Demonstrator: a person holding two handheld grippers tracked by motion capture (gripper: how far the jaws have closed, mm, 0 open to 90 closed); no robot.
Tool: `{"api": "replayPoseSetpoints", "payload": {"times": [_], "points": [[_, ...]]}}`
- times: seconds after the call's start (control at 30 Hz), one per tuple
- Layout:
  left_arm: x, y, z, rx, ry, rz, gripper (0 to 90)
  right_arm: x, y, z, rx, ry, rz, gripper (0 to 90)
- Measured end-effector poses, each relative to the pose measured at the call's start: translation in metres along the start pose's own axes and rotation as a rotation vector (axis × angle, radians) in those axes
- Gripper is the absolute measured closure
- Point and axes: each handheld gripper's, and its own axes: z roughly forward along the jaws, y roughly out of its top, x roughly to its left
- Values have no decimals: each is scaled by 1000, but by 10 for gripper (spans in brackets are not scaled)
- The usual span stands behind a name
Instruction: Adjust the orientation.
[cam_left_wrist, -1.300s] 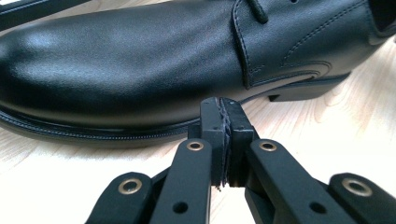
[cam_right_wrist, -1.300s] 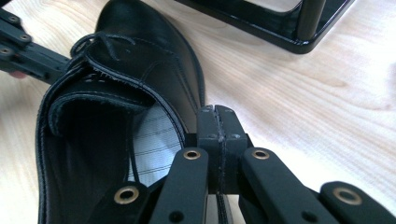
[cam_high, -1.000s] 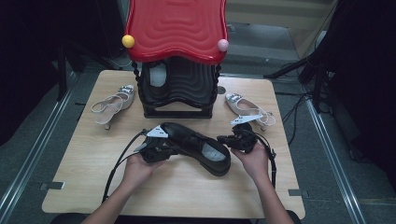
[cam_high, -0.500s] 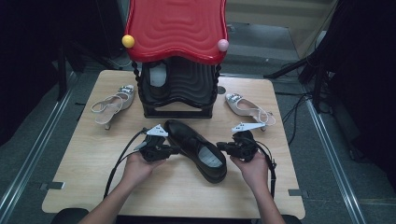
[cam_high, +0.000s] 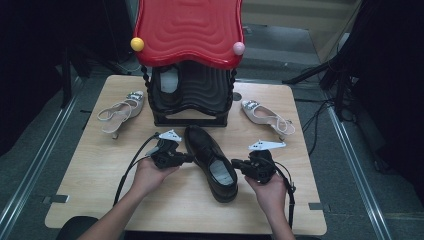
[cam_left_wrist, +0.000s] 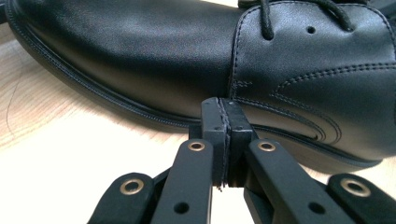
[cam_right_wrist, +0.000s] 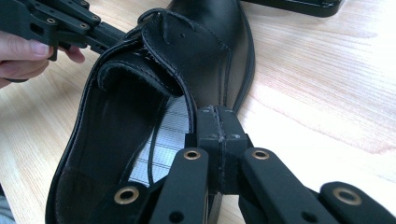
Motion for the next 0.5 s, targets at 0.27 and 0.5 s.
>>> {"api": "replayPoseSetpoints", "payload": {"times": [0.27,0.5], "points": [[2,6,6,-7,-3,9,900,1,-3,-4,-5,1,1,900],[2,11,15,-20,-9,16,900,3,-4,-3,10,13,7,900]]}}
